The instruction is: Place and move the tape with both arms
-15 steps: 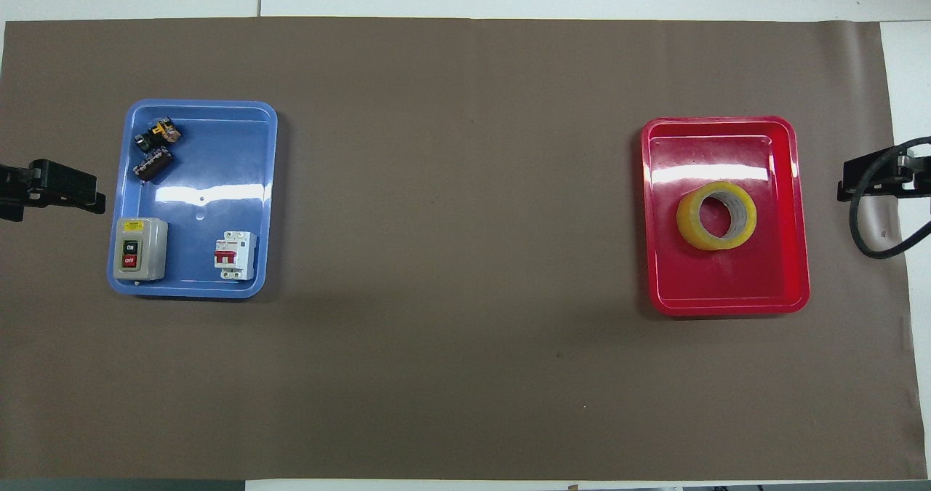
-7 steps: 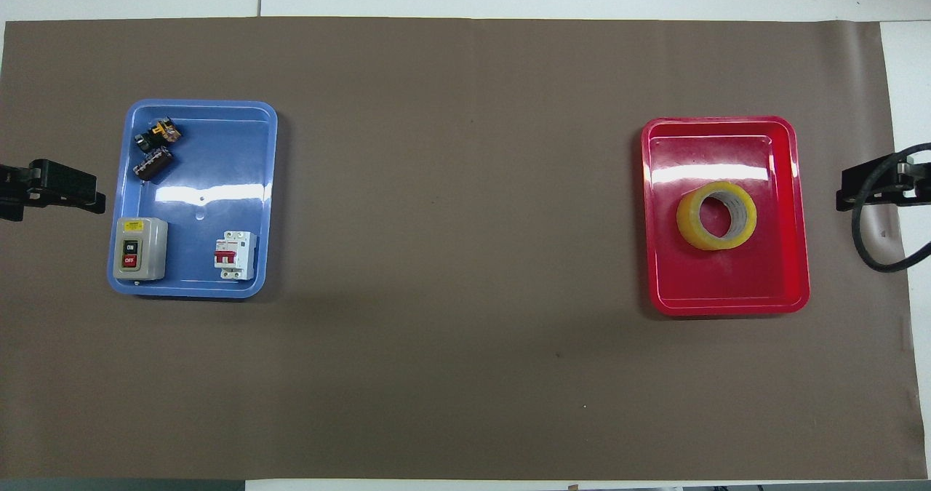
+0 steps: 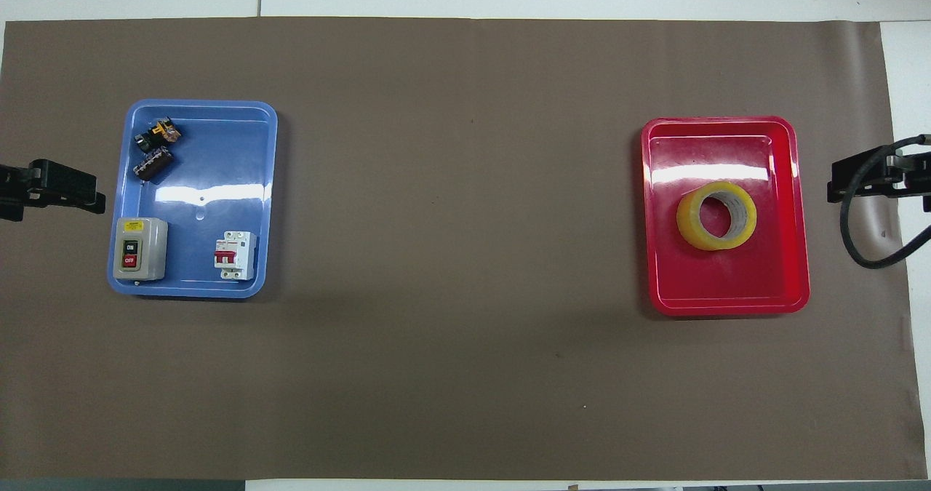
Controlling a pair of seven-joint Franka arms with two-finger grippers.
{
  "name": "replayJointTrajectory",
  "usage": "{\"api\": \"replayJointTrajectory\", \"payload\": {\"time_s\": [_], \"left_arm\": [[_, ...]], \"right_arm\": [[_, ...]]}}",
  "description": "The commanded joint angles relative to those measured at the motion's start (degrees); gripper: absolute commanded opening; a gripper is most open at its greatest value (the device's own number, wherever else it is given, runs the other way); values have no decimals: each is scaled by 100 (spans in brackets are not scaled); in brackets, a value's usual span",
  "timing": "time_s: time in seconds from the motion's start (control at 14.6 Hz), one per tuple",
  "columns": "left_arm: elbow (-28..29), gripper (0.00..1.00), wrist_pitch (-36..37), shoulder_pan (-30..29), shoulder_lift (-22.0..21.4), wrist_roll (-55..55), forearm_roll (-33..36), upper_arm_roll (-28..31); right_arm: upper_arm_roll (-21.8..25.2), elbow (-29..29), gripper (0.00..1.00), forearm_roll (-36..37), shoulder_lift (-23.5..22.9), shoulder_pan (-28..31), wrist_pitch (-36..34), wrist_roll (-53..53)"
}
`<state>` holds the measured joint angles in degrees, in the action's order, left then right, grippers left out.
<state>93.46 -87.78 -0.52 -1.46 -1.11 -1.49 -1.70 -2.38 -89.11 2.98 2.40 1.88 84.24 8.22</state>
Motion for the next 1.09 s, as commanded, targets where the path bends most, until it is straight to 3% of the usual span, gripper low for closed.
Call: {"api": "replayJointTrajectory", "payload": {"time_s": [0.0, 1.02], "left_arm": [[94, 100, -37, -45, -109, 32, -89, 3], [94, 100, -37, -45, -109, 32, -80, 3]], "right_arm": [[-44, 8, 100, -69, -21, 58, 48, -416], [-52, 43, 100, -78, -21, 58, 39, -453]]}}
